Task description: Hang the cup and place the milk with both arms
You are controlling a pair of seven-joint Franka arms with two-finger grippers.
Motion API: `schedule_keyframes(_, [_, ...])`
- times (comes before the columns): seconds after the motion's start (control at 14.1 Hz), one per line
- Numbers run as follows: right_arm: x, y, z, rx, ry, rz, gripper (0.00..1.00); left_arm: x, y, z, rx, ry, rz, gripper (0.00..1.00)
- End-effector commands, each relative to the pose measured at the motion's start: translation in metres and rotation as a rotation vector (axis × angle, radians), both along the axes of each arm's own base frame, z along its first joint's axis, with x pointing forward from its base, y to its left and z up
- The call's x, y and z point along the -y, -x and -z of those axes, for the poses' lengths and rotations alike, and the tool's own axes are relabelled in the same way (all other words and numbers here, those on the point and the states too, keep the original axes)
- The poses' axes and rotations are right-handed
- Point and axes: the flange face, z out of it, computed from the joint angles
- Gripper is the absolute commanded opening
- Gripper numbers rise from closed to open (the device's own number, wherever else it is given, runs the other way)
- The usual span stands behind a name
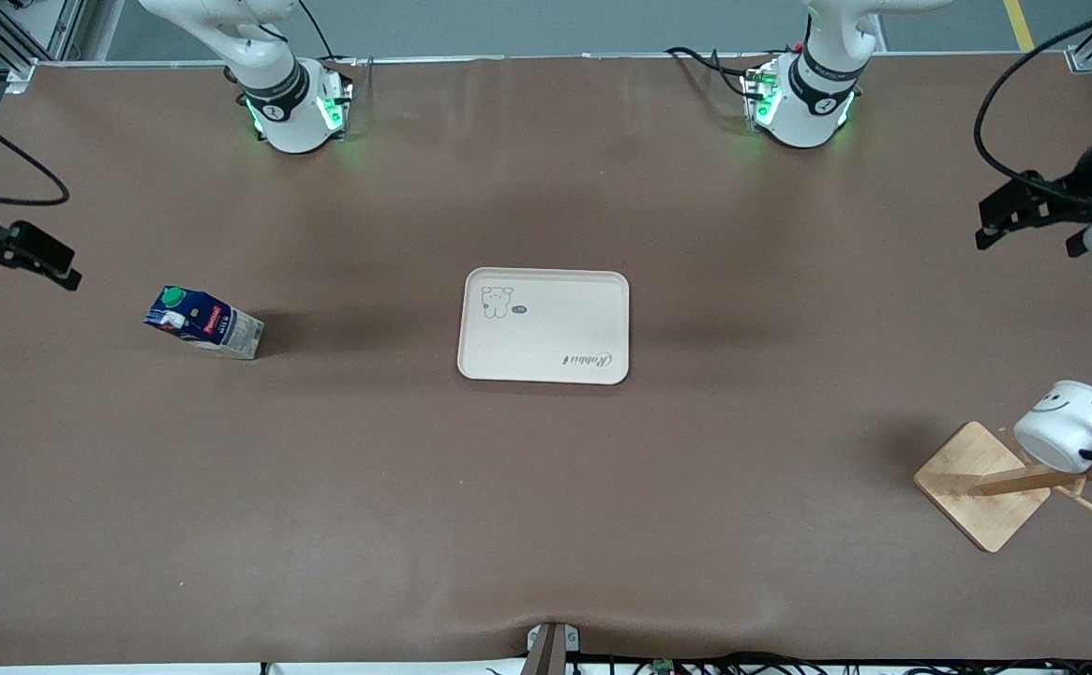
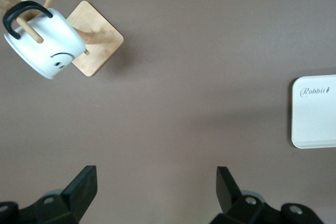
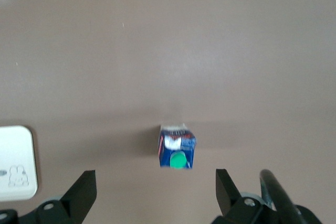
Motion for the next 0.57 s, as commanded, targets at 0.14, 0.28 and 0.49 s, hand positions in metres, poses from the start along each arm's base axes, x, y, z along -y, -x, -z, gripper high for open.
schedule_keyframes(0.14, [0.025,0.015,-0.013,-0.011,-0.096,0.029,1.00,0.000,0.038,0.004,0.041,0.024,-0.034,1.00])
schedule_keyframes(0.28, [0.024,0.020,-0.015,-0.031,-0.098,0.031,1.00,0.006,0.043,0.003,0.024,0.032,-0.060,1.00])
schedule_keyframes(0.49, [0.019,0.018,-0.019,-0.017,-0.093,0.023,1.00,0.009,0.045,-0.001,-0.003,0.024,-0.092,1.00])
